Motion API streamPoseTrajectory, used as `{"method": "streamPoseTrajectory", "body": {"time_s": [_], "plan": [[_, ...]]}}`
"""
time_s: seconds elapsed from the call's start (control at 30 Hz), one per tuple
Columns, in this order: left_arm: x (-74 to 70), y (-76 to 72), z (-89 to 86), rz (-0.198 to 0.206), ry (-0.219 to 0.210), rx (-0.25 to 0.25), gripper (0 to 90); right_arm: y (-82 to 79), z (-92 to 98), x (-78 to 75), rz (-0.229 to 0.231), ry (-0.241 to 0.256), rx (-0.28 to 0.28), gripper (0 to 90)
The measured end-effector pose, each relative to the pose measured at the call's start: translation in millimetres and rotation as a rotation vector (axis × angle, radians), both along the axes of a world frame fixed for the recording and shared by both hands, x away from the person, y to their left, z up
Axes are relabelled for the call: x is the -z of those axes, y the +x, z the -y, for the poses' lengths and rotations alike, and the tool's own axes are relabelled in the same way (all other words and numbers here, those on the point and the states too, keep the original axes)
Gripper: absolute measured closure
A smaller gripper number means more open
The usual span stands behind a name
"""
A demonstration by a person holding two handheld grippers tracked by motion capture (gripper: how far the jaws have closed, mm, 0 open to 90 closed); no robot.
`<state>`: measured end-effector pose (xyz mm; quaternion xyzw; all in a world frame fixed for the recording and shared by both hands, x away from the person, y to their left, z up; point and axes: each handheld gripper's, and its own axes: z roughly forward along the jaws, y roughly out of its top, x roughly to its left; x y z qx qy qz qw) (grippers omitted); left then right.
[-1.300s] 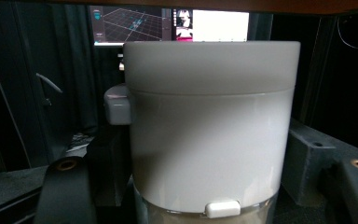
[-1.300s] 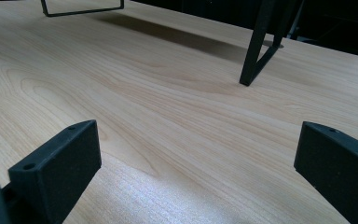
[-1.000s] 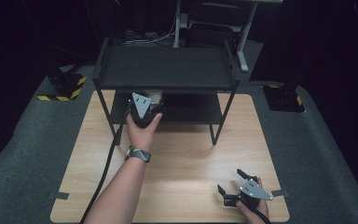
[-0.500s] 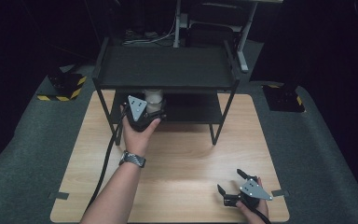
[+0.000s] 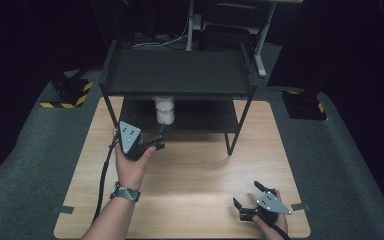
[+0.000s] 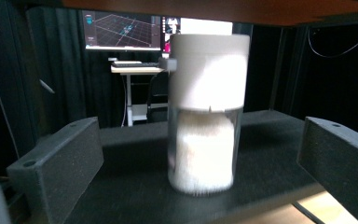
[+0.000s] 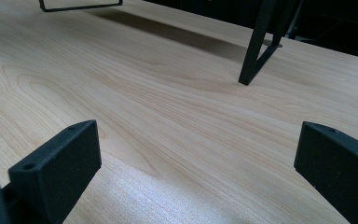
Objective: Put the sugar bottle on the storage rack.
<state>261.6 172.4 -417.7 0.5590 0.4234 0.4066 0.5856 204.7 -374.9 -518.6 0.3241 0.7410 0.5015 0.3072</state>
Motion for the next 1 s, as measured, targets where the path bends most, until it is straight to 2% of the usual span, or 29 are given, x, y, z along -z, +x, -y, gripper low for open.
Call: {"method": "streamPoseTrajectory", "body": {"time_s": [0.13, 0.27, 0.33, 0.37, 0.4, 0.7, 0.9, 1.0], "plan": [[15.0, -18.9, -10.0, 0.014, 0.002, 0.021, 0.5, -0.2, -0.6, -0.3, -0.001, -0.002, 0.003, 0.2], [23.4, -27.3, -14.2, 0.014, -0.005, 0.038, 0.5, -0.2, -0.9, -0.4, -0.001, -0.003, 0.004, 0.2], [30.2, -34.2, -16.8, 0.011, 0.003, 0.047, 0.5, -0.4, -1.1, -0.3, 0.000, -0.003, 0.005, 0.2], [38.6, -41.4, -19.5, 0.012, 0.007, 0.055, 0.5, -0.5, -1.2, -0.3, 0.001, -0.005, 0.004, 0.2], [38.6, -41.4, -19.5, 0.012, 0.007, 0.055, 0.5, -0.5, -1.3, -0.3, 0.001, -0.005, 0.005, 0.2], [73.9, -70.1, -34.0, -0.006, 0.017, 0.100, 0.5, -0.9, -1.8, -0.2, 0.002, -0.007, 0.007, 0.2], [91.7, -85.4, -41.1, -0.049, 0.028, 0.115, 0.5, -1.3, -2.3, -0.2, 0.004, -0.009, 0.009, 0.2], [100.5, -91.7, -42.6, -0.076, 0.032, 0.101, 0.5, -1.5, -2.5, -0.2, 0.005, -0.011, 0.009, 0.2]]}}
